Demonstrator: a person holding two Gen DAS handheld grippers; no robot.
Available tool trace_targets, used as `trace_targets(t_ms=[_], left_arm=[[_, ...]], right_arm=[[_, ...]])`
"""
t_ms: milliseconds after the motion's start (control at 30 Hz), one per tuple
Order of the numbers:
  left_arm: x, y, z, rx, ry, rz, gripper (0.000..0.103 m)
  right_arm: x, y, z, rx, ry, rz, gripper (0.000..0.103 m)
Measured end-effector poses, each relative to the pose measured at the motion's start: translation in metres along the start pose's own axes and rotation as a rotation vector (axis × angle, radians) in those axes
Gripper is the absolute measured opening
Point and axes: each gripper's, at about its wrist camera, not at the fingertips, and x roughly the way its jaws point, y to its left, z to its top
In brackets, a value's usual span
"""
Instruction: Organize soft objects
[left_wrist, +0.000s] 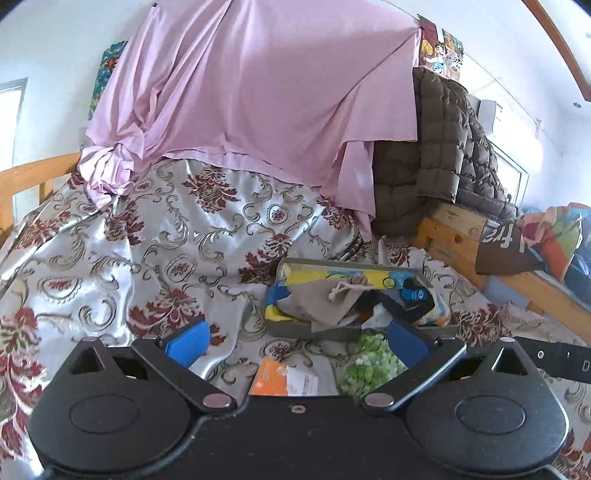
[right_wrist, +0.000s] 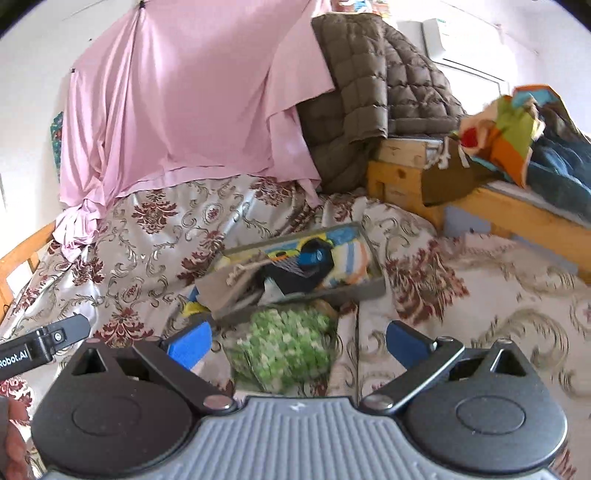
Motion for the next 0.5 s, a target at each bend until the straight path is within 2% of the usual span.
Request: trace_targets(t_ms=[200, 500], left_arm=[[-0.002, 0.005, -0.020, -0.002, 0.002, 0.033, 0.102], [-0.001, 0.008, -0.037, 0.010, 0.020, 0.073, 0.102]], right_arm=[[-0.004, 0.000, -0.022, 0.006, -0.021, -0.012, 0.103], [-0.008, -0.003, -0.030, 0.006, -0.055, -0.021, 0.103]])
